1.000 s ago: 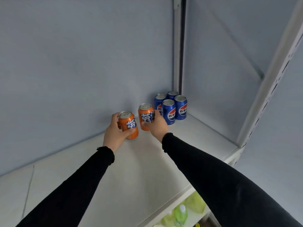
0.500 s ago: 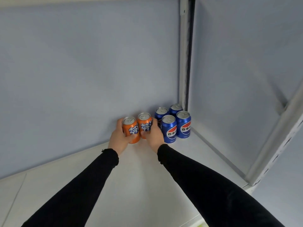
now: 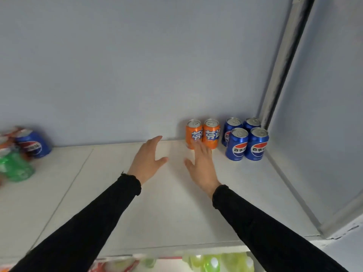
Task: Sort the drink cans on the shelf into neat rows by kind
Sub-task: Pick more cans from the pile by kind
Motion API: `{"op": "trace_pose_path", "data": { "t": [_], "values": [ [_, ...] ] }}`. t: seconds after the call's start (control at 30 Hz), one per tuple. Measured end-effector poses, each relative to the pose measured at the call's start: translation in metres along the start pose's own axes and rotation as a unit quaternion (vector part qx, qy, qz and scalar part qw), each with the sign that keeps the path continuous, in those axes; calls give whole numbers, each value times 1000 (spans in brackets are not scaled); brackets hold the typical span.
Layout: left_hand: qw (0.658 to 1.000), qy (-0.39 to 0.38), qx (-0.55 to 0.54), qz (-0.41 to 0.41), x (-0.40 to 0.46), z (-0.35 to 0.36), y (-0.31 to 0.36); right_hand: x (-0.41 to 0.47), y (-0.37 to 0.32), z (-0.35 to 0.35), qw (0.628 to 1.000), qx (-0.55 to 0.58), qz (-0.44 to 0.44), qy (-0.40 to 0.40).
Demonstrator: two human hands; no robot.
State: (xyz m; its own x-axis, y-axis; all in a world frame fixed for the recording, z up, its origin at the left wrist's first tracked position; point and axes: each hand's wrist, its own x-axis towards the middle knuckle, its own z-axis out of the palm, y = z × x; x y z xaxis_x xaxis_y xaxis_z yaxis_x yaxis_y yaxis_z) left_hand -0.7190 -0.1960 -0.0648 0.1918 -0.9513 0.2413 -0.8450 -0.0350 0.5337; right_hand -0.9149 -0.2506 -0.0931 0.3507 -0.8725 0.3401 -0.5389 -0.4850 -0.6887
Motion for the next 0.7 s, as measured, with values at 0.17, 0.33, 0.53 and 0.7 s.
{"op": "trace_pose_path", "data": {
  "t": [0.17, 0.33, 0.53, 0.7],
  "values": [
    [993, 37, 109, -30, -69, -66, -54, -20, -71, 44, 988, -75, -98, -96],
    [984, 68, 148, -69, -147, -138, -121, -55, -160, 114, 970, -78, -186, -135],
    [977, 91, 155, -114, -243, -230, -213, -100, -264, 206, 961, -72, -218, -157],
    [970, 109, 169, -140, -301, -294, -279, -122, -339, 268, 961, -56, -214, -164]
  ]
}}
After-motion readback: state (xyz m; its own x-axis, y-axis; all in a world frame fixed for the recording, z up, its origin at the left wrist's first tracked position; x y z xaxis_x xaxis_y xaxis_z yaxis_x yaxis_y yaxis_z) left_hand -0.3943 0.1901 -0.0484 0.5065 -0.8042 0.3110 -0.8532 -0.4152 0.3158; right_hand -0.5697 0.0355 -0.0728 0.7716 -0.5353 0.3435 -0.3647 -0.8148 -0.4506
